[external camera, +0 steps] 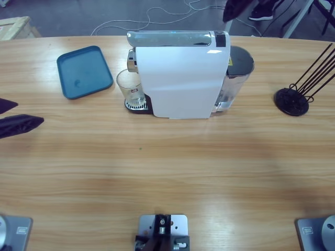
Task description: Pour coffee
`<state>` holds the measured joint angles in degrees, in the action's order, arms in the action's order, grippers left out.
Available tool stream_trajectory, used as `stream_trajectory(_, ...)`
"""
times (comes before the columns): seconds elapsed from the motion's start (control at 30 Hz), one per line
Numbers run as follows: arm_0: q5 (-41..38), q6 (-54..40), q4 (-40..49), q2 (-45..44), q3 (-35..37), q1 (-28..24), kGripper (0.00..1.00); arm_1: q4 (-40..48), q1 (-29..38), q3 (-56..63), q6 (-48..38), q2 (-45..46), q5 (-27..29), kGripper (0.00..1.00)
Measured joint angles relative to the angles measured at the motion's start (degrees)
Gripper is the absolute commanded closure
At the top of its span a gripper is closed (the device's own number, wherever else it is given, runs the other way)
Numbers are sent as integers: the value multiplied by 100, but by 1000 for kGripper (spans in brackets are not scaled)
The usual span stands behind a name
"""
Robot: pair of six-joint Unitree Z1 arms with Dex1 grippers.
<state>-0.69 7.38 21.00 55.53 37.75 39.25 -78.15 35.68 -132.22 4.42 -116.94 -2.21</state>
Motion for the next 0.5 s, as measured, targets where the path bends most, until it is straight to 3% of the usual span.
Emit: stream_trajectory(0.5,0,0,0,0,0,0,13,-133,-54,-273,-72,-352,247,1000)
